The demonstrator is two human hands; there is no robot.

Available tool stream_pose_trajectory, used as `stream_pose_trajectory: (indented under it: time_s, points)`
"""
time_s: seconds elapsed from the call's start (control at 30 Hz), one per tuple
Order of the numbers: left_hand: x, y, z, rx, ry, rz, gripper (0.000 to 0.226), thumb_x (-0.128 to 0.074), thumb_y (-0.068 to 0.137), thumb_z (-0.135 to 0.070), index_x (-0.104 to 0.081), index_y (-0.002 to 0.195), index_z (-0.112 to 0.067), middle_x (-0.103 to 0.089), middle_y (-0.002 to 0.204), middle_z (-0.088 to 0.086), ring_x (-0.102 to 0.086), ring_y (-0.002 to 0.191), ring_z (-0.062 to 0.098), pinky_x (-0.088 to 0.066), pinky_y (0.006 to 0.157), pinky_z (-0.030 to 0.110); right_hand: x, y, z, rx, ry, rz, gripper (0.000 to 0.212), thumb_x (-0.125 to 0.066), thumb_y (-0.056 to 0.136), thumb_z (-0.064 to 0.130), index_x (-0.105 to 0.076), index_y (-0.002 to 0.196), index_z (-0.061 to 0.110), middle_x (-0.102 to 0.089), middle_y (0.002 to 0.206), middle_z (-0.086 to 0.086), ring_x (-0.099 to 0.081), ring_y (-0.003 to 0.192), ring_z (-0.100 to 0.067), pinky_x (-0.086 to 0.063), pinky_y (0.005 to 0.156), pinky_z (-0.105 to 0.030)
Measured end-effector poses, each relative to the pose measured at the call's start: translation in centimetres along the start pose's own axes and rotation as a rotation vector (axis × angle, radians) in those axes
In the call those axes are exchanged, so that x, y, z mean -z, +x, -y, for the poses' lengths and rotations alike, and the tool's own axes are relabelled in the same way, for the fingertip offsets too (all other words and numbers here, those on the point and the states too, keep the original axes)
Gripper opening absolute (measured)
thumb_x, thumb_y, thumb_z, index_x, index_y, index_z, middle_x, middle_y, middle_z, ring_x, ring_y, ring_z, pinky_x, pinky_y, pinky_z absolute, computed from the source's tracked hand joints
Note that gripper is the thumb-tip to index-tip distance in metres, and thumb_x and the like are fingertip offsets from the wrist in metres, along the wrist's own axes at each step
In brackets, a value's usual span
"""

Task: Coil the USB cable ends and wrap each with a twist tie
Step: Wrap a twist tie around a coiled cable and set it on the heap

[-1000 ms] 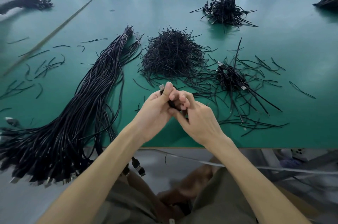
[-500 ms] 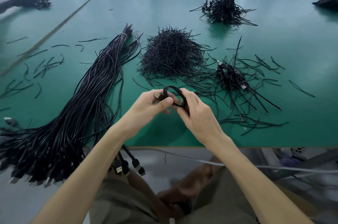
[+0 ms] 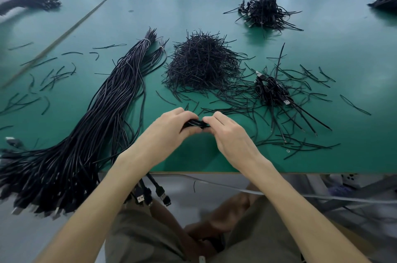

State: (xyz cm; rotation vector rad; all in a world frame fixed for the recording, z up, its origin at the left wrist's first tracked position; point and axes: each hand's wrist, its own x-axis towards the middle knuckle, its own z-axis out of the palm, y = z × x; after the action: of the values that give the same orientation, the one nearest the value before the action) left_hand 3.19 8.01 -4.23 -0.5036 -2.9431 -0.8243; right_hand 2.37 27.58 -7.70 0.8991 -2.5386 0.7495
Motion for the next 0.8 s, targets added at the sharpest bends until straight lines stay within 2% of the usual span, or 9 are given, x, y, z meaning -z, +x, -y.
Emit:
stream_pose_trajectory:
  time_s: [0.13,0.2,0.27,0.37,0.5,0.57,0.63,0.73,0.8]
  points:
    - [0.1,-0.1,-0.8,0.060,0.189,0.190,0.061,-0.022,0.096,-0.065,-0.058,0.117,-0.020,-0.050,0.098,-0.005,-0.057,0.086,0.018,-0.050,0.081,0.039,-0.1,-0.1,-0.2,0.008,-0.008,-0.007,0.019,-0.058,0.096,-0.006,-0.067,0.111,-0.001,-0.057,0.091,-0.012,-0.058,0.079,-0.030,-0.054,0.077,-0.045]
    - [0.2,-0.1,-1.1,0.026,0.231,0.209,0.068,-0.010,0.095,-0.066,-0.056,0.114,-0.019,-0.048,0.095,-0.004,-0.057,0.084,0.020,-0.050,0.079,0.041,0.0,-0.2,-0.1,0.041,-0.015,-0.040,0.016,-0.055,0.096,-0.005,-0.067,0.107,-0.001,-0.057,0.088,-0.011,-0.057,0.076,-0.029,-0.054,0.075,-0.043]
    - [0.1,0.2,-1.3,0.020,0.229,0.245,0.063,-0.010,0.097,-0.062,-0.053,0.109,-0.018,-0.049,0.095,-0.004,-0.057,0.085,0.022,-0.049,0.080,0.041,0.0,-0.2,-0.1,0.077,-0.037,-0.078,0.016,-0.052,0.100,0.002,-0.067,0.103,-0.001,-0.057,0.085,-0.010,-0.056,0.074,-0.027,-0.053,0.074,-0.041]
    - [-0.4,0.8,-1.5,0.072,0.154,0.283,0.052,-0.017,0.105,-0.055,-0.050,0.102,-0.014,-0.055,0.094,0.000,-0.057,0.084,0.025,-0.049,0.080,0.044,-0.3,-0.2,-0.3,0.086,-0.092,-0.116,0.011,-0.062,0.095,-0.006,-0.068,0.102,0.000,-0.059,0.086,-0.009,-0.057,0.074,-0.025,-0.052,0.073,-0.038]
    - [-1.0,1.4,-1.0,0.056,0.213,0.145,0.040,-0.024,0.110,-0.046,-0.043,0.090,-0.016,-0.054,0.082,0.002,-0.053,0.071,0.027,-0.038,0.062,0.041,-0.5,0.1,-0.5,0.051,-0.222,-0.202,0.021,-0.068,0.095,0.012,-0.067,0.114,0.003,-0.065,0.096,-0.007,-0.062,0.086,-0.027,-0.050,0.078,-0.040]
    - [-1.2,1.8,-0.5,0.111,0.132,0.010,0.042,-0.025,0.110,-0.046,-0.042,0.084,-0.017,-0.053,0.075,0.000,-0.051,0.065,0.023,-0.031,0.057,0.039,-0.4,0.3,-0.8,-0.094,-0.273,-0.233,0.046,-0.069,0.093,0.020,-0.057,0.134,0.003,-0.064,0.115,-0.008,-0.059,0.104,-0.028,-0.047,0.091,-0.039]
    - [-1.3,2.3,0.3,0.211,-0.074,-0.110,0.046,-0.025,0.110,-0.047,-0.047,0.081,-0.018,-0.055,0.074,-0.002,-0.051,0.065,0.017,-0.034,0.059,0.037,-0.3,0.4,-0.9,-0.294,-0.331,-0.267,0.062,-0.068,0.094,0.019,-0.042,0.147,0.002,-0.056,0.130,-0.011,-0.050,0.119,-0.028,-0.037,0.101,-0.039]
    - [-1.7,3.1,1.4,0.316,-0.277,-0.231,0.047,-0.027,0.111,-0.044,-0.049,0.077,-0.021,-0.050,0.069,-0.005,-0.045,0.061,0.013,-0.033,0.058,0.031,-0.5,0.5,-1.0,-0.493,-0.390,-0.264,0.064,-0.063,0.096,0.007,-0.031,0.151,-0.001,-0.044,0.142,-0.016,-0.040,0.131,-0.033,-0.033,0.109,-0.044]
    - [-2.3,3.4,1.3,0.364,-0.410,-0.281,0.047,-0.029,0.111,-0.042,-0.050,0.075,-0.019,-0.047,0.065,-0.006,-0.041,0.057,0.014,-0.032,0.057,0.031,-0.5,0.5,-1.3,-0.577,-0.362,-0.218,0.055,-0.058,0.100,0.013,-0.034,0.149,0.000,-0.043,0.141,-0.015,-0.038,0.131,-0.032,-0.032,0.108,-0.044]
